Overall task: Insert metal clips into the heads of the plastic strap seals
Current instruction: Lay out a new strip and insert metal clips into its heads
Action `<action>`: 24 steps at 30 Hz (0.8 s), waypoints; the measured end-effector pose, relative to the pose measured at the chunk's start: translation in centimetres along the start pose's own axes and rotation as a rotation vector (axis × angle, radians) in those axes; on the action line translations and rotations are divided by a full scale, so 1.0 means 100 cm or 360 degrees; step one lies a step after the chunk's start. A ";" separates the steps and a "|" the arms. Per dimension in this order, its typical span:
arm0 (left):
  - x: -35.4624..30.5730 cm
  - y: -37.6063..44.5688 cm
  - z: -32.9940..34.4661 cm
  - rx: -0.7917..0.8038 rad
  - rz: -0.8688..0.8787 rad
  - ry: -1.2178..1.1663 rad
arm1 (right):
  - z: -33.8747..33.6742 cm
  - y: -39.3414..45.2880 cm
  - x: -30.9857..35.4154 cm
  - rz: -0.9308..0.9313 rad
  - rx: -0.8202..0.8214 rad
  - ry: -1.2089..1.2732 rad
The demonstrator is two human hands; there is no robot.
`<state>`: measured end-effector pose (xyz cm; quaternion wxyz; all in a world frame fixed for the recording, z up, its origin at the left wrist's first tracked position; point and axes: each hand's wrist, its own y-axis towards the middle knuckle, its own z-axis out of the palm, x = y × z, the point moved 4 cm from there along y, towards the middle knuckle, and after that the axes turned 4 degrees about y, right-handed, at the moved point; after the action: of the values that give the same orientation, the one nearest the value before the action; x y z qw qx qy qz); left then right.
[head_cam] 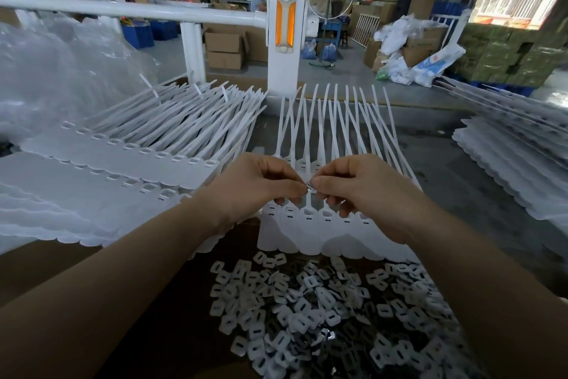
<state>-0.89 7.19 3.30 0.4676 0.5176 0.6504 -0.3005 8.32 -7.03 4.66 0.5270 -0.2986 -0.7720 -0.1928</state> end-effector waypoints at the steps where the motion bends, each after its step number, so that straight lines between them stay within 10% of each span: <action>1: 0.000 0.000 0.001 0.0002 0.0007 0.0023 | 0.001 0.000 0.000 -0.0011 0.0010 -0.0035; 24: 0.010 0.002 0.010 0.0101 0.0138 0.0997 | 0.019 0.011 -0.025 -0.0130 -0.0091 -0.1075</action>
<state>-0.44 6.74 2.02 0.2405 0.6265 0.7305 -0.1265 8.41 -5.66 1.60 0.2248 -0.3290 -0.9086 -0.1255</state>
